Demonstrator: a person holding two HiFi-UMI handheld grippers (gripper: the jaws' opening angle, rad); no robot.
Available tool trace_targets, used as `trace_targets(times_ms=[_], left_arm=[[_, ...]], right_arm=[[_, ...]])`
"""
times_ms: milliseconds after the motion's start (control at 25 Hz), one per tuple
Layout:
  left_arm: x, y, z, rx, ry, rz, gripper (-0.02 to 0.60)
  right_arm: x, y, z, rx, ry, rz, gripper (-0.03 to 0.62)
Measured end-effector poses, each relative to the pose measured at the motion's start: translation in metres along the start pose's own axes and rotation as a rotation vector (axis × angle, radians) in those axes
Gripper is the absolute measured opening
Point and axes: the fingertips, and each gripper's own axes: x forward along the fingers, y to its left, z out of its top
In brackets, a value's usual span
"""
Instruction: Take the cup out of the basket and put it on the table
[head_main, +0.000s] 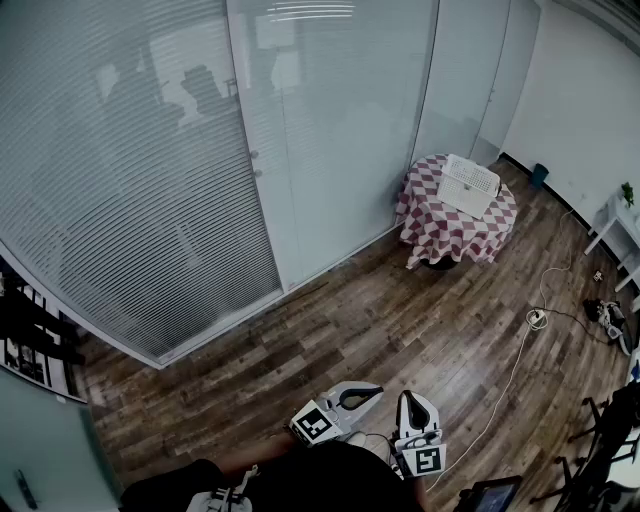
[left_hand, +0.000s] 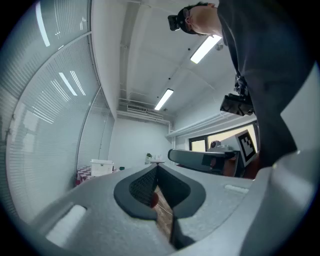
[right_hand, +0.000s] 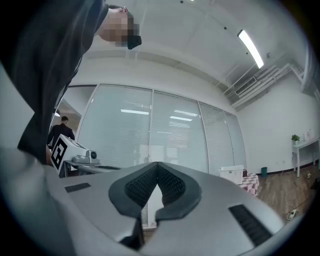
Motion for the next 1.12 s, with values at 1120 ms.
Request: trace_targets(times_ms=[1120], left_arm=[[0.166, 0.088, -0.030, -0.020, 0.007, 0.140, 0.005]], right_arm=[[0.050, -0.172, -0.058, -0.079, 0.105, 0.110, 0.015]])
